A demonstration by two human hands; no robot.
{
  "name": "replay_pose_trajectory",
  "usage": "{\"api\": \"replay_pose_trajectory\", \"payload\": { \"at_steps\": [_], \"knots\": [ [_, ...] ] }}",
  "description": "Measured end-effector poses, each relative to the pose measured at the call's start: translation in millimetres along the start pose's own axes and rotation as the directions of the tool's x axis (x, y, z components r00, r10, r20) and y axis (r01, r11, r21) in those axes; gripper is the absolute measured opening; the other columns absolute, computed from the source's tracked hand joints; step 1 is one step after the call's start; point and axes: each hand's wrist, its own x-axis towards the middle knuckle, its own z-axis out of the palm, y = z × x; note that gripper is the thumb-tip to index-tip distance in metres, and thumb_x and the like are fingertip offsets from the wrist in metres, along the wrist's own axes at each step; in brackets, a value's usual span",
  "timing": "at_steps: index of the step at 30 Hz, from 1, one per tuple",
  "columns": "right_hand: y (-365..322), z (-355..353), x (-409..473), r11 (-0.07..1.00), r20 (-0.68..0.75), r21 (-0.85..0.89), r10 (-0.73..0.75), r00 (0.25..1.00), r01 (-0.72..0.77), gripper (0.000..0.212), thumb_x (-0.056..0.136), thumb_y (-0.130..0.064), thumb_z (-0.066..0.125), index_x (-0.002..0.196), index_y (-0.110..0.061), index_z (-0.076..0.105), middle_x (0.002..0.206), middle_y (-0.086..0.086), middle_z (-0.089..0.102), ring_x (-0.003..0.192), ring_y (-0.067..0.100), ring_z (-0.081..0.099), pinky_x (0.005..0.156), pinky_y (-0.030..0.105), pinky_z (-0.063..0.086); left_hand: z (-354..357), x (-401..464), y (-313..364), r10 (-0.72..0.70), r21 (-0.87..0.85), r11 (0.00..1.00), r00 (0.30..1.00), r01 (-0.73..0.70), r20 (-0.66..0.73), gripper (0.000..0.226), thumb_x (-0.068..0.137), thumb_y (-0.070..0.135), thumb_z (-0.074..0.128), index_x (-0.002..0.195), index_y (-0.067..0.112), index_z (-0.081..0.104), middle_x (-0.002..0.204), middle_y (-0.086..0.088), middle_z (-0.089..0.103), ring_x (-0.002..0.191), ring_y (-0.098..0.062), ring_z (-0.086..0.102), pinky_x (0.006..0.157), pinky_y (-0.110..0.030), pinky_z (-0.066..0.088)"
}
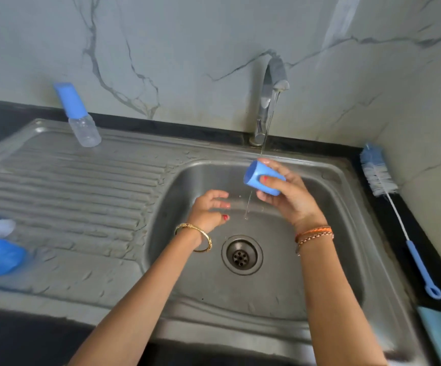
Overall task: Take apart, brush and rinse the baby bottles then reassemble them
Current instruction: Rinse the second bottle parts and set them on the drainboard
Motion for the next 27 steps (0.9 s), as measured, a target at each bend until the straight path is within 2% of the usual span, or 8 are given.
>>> {"api": "replay_pose_trajectory", "payload": {
  "at_steps": [2, 4, 6, 9, 13, 15, 18, 27],
  "knots": [
    [27, 4, -1, 0.966, -0.094, -0.217, 0.121, 0.988, -0.139, 0.034, 0.076, 0.003, 0.065, 0.105, -0.016, 0.064, 0.099, 0.003, 0.068, 0.078, 0.012, 0.066, 0.061, 0.018, 0.054, -11, -6, -8, -0.019, 0.009, 1.000, 0.999, 0.019, -0.037, 0.045, 0.076, -0.020, 0.058, 0.110, 0.009, 0.057, 0.085, 0.001, 0.059, 0.091, -0.018, 0.056, 0.081, -0.034, 0.050],
    [62, 7, -5, 0.414, -0.216, -0.865, 0.205, 0.955, -0.284, 0.034, 0.080, 0.000, 0.065, 0.113, -0.009, 0.063, 0.115, 0.013, 0.063, 0.098, 0.024, 0.064, 0.076, 0.026, 0.052, -22, -14, -16, -0.038, 0.067, 0.997, 0.998, 0.042, -0.047, 0.042, 0.076, -0.017, 0.060, 0.109, 0.008, 0.058, 0.090, -0.003, 0.060, 0.092, -0.020, 0.056, 0.083, -0.036, 0.049],
    [85, 11, -15, 0.044, -0.200, -0.975, 0.229, 0.953, -0.216, 0.037, 0.073, -0.008, 0.073, 0.108, -0.012, 0.067, 0.110, 0.011, 0.065, 0.096, 0.023, 0.062, 0.072, 0.020, 0.048, -36, -22, -24, -0.042, 0.155, 0.987, 0.998, 0.047, -0.038, 0.037, 0.076, -0.011, 0.064, 0.106, 0.011, 0.061, 0.095, -0.004, 0.060, 0.092, -0.019, 0.056, 0.086, -0.035, 0.049],
    [75, 19, -14, 0.365, -0.025, -0.928, 0.124, 0.992, -0.069, 0.042, 0.064, -0.011, 0.082, 0.104, -0.015, 0.070, 0.090, 0.001, 0.065, 0.083, 0.009, 0.057, 0.064, 0.011, 0.041, -54, -30, -30, -0.003, 0.217, 0.976, 0.997, 0.021, -0.079, 0.030, 0.077, -0.006, 0.066, 0.104, 0.007, 0.064, 0.097, -0.005, 0.061, 0.089, -0.014, 0.055, 0.077, -0.027, 0.047],
    [51, 41, -16, 0.912, -0.092, -0.409, 0.004, 0.996, -0.042, 0.030, 0.071, 0.004, 0.073, 0.093, -0.014, 0.063, 0.086, 0.002, 0.063, 0.067, 0.004, 0.063, 0.062, 0.018, 0.053, -70, -39, -28, 0.046, 0.187, 0.982, 0.986, -0.014, -0.163, 0.025, 0.078, -0.007, 0.064, 0.101, 0.002, 0.066, 0.097, -0.009, 0.062, 0.087, -0.014, 0.054, 0.080, -0.028, 0.046],
    [65, 47, -13, 0.733, -0.201, -0.662, 0.026, 0.979, -0.156, 0.025, 0.071, -0.001, 0.075, 0.089, -0.012, 0.061, 0.088, 0.007, 0.061, 0.073, 0.014, 0.064, 0.061, 0.024, 0.053, -77, -44, -26, 0.083, 0.186, 0.982, 0.973, -0.043, -0.216, 0.024, 0.078, -0.008, 0.062, 0.100, -0.001, 0.066, 0.094, -0.007, 0.062, 0.087, -0.013, 0.054, 0.072, -0.017, 0.046],
    [93, 54, -19, 0.022, -0.188, -0.982, 0.021, 0.982, -0.189, 0.039, 0.071, -0.010, 0.075, 0.108, -0.010, 0.062, 0.110, 0.013, 0.060, 0.104, 0.030, 0.059, 0.079, 0.030, 0.045, -92, -52, -26, 0.139, 0.201, 0.976, 0.958, -0.089, -0.252, 0.022, 0.079, -0.008, 0.061, 0.099, -0.001, 0.068, 0.097, -0.008, 0.066, 0.084, -0.011, 0.056, 0.065, -0.005, 0.041],
    [54, 177, 7, 0.544, -0.062, -0.802, -0.487, 0.871, 0.247, 0.057, 0.062, -0.010, 0.081, 0.115, -0.011, 0.061, 0.105, -0.002, 0.059, 0.094, 0.015, 0.055, 0.083, 0.016, 0.038, -166, -66, -6, 0.326, 0.234, 0.938, 0.881, -0.257, -0.342, 0.020, 0.080, -0.009, 0.060, 0.087, 0.009, 0.067, 0.084, 0.002, 0.063, 0.060, 0.016, 0.054, 0.064, -0.003, 0.041]
  ]
}}
